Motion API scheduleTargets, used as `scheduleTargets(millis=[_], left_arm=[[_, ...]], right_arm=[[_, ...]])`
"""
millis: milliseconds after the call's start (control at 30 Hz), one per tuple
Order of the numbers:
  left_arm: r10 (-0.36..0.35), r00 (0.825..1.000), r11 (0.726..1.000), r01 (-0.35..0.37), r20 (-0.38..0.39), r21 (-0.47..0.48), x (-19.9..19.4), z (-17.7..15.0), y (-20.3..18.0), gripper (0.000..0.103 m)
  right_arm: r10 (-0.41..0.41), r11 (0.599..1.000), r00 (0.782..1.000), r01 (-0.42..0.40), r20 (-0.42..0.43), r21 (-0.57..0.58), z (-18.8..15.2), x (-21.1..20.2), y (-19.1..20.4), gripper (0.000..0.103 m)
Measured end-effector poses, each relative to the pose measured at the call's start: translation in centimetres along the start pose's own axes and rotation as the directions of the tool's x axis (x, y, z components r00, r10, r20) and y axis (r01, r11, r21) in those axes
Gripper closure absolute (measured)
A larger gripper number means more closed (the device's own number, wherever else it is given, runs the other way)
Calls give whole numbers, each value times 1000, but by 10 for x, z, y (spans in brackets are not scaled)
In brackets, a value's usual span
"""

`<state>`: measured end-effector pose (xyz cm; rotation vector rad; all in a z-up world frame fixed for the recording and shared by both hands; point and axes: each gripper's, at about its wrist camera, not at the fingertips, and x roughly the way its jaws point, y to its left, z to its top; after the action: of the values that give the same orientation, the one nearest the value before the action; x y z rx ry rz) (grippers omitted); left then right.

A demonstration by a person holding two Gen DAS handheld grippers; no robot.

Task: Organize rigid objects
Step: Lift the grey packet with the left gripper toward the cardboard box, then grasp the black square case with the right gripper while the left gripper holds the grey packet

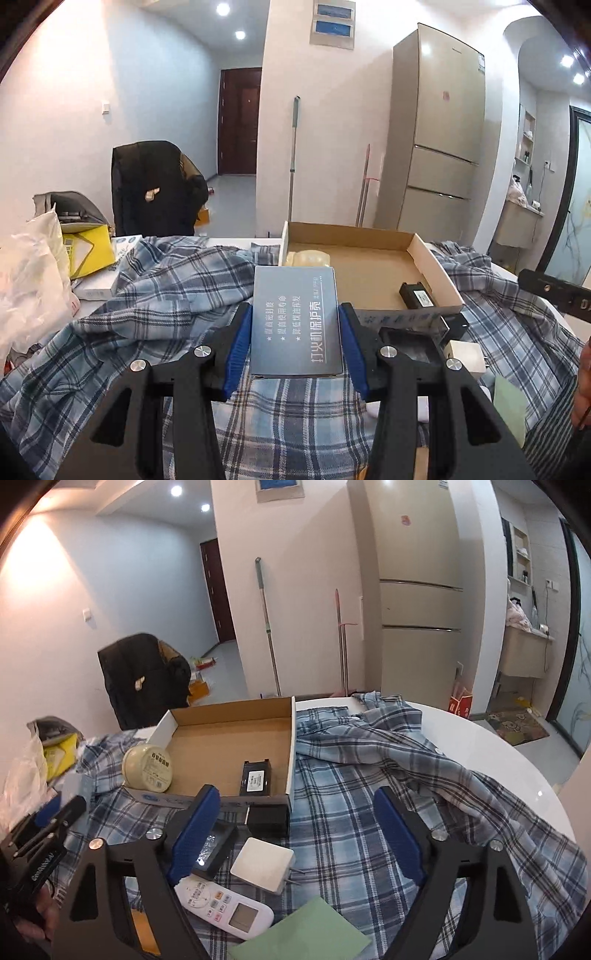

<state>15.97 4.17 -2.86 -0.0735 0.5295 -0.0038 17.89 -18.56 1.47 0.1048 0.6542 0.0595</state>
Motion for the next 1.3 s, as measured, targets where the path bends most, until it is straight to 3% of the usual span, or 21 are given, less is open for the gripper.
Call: scheduleTargets(millis=[233, 367, 533, 600, 933, 1167, 1300], left_arm=[[5, 1000, 1000, -5, -6, -19, 2, -2, 6, 54], [11, 1000, 1000, -12, -20, -18, 5, -3, 6, 54], [12, 999, 1000, -13, -40, -27, 9, -4, 8, 54], [8, 999, 999, -9, -45, -31, 10, -5, 9, 54], [14, 999, 1000, -14, -42, -14, 10, -5, 5, 54], [17, 999, 1000, -17, -30, -12, 7, -4, 5, 54], [19, 1000, 1000, -18, -17, 2, 3, -5, 2, 54]], right_arm=[[29, 1000, 983, -30, -181, -3, 1, 51, 18, 40], [15, 1000, 967, -16, -254, -4, -9, 83, 24, 50], [4, 999, 951, -18, -309, -41, -18, 108, 34, 55], [-6, 999, 949, -11, -316, -52, -20, 112, 36, 63], [6, 995, 938, -41, -345, -92, -29, 93, 35, 63], [26, 997, 975, -41, -222, -64, -20, 43, 23, 63], [44, 994, 973, -65, -228, -84, -22, 29, 25, 63]])
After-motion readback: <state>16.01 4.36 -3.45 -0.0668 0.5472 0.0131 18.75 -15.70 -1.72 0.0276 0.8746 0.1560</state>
